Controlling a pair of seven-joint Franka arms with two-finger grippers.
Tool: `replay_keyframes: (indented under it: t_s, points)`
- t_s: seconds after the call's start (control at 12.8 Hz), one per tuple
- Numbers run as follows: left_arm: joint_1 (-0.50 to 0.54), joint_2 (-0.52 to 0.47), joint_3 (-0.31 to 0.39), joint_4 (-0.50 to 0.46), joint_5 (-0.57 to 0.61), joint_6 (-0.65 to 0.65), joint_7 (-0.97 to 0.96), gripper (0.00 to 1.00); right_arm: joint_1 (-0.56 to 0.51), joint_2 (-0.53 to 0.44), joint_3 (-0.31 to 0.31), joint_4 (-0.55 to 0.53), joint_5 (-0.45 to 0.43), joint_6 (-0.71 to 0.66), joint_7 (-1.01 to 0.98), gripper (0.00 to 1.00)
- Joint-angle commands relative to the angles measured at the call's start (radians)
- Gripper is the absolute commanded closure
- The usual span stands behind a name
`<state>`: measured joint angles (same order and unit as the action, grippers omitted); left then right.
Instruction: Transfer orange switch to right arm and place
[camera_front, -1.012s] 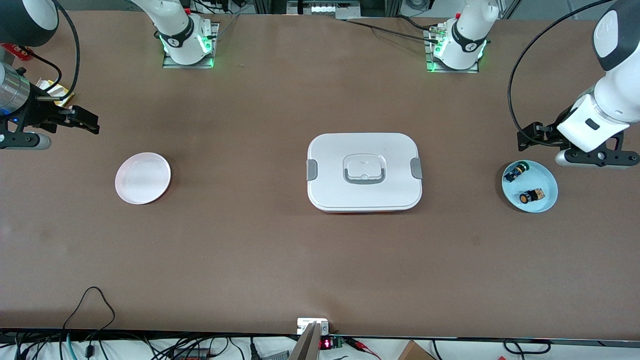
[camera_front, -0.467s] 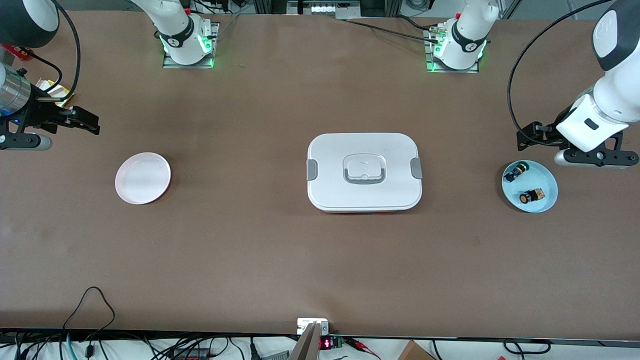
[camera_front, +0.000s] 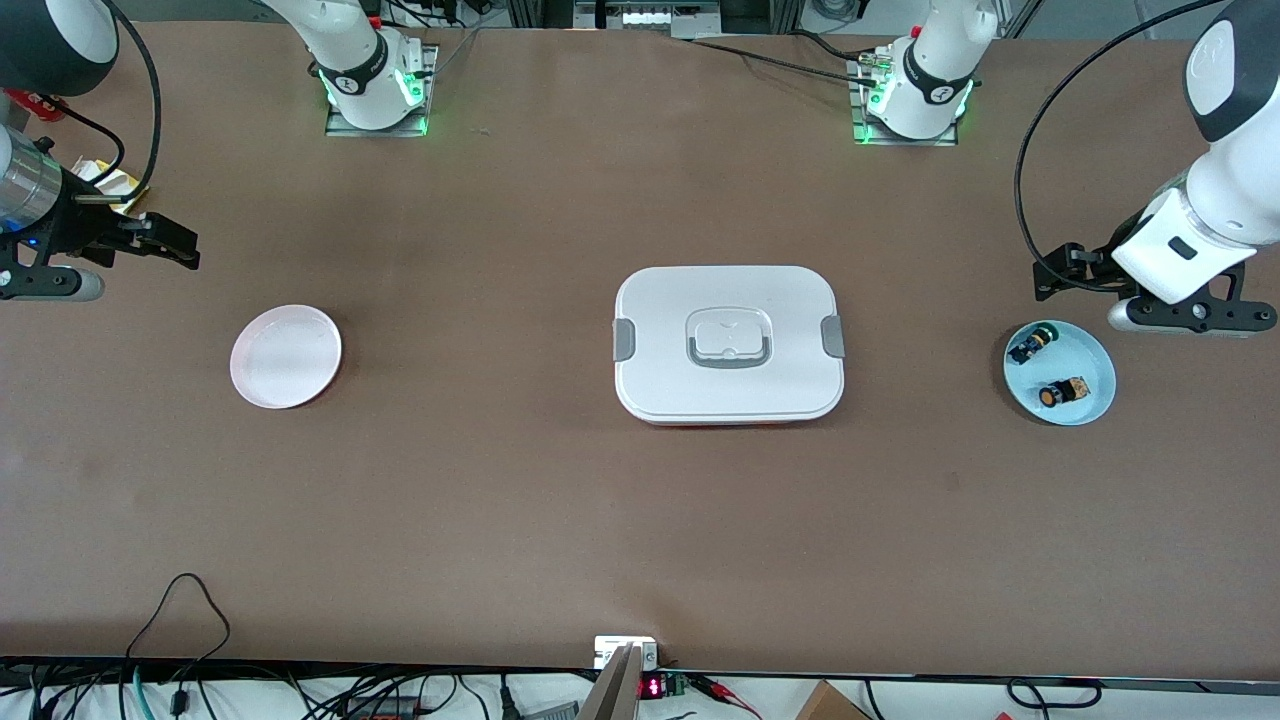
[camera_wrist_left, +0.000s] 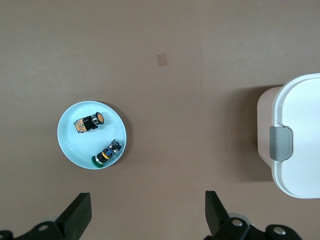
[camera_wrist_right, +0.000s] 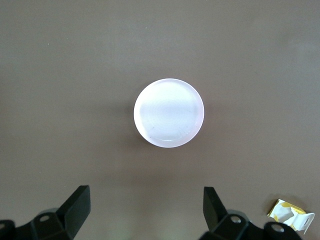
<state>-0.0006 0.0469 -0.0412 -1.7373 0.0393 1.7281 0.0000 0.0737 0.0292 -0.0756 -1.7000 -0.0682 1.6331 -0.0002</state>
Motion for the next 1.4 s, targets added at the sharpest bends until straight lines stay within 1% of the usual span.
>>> replay_keyframes:
  t_s: [0.0,0.08,0.16,0.23,0.39,0.54,0.78,0.86,1.09,1.25,1.32]
  points:
    - [0.010,0.022,0.004,0.031,-0.051,-0.024,0.015,0.00,0.001,0.009,-0.001,0.017,-0.007,-0.004,-0.012,0.00]
    - [0.013,0.024,0.010,0.030,-0.099,-0.024,0.012,0.00,0.001,0.009,-0.001,0.017,-0.007,-0.006,-0.012,0.00]
    - [0.013,0.024,0.012,0.031,-0.113,-0.024,0.009,0.00,0.003,0.009,-0.001,0.017,-0.007,-0.004,-0.012,0.00]
    - [0.013,0.028,0.011,0.048,-0.113,-0.025,0.014,0.00,0.003,0.009,-0.001,0.017,-0.007,-0.006,-0.012,0.00]
    - [0.013,0.054,0.011,0.080,-0.111,-0.071,0.012,0.00,0.003,0.009,-0.001,0.017,-0.007,-0.006,-0.012,0.00]
    - [0.011,0.100,0.007,0.096,-0.102,-0.073,0.017,0.00,0.003,0.011,-0.001,0.017,-0.007,-0.006,-0.012,0.00]
    - [0.008,0.137,0.006,0.122,-0.108,-0.071,0.018,0.00,0.003,0.011,-0.001,0.017,-0.007,-0.006,-0.012,0.00]
    - [0.011,0.163,0.006,0.163,-0.110,-0.074,0.018,0.00,0.003,0.011,-0.001,0.017,-0.007,-0.006,-0.012,0.00]
    - [0.013,0.209,0.012,0.211,-0.101,-0.074,0.021,0.00,0.003,0.011,-0.001,0.017,-0.007,-0.006,-0.012,0.00]
    - [0.017,0.222,0.015,0.206,-0.092,-0.062,0.021,0.00,0.003,0.011,-0.001,0.017,-0.007,-0.006,-0.012,0.00]
    - [0.036,0.229,0.017,0.197,-0.075,-0.064,0.026,0.00,0.003,0.011,-0.001,0.017,-0.007,-0.006,-0.012,0.00]
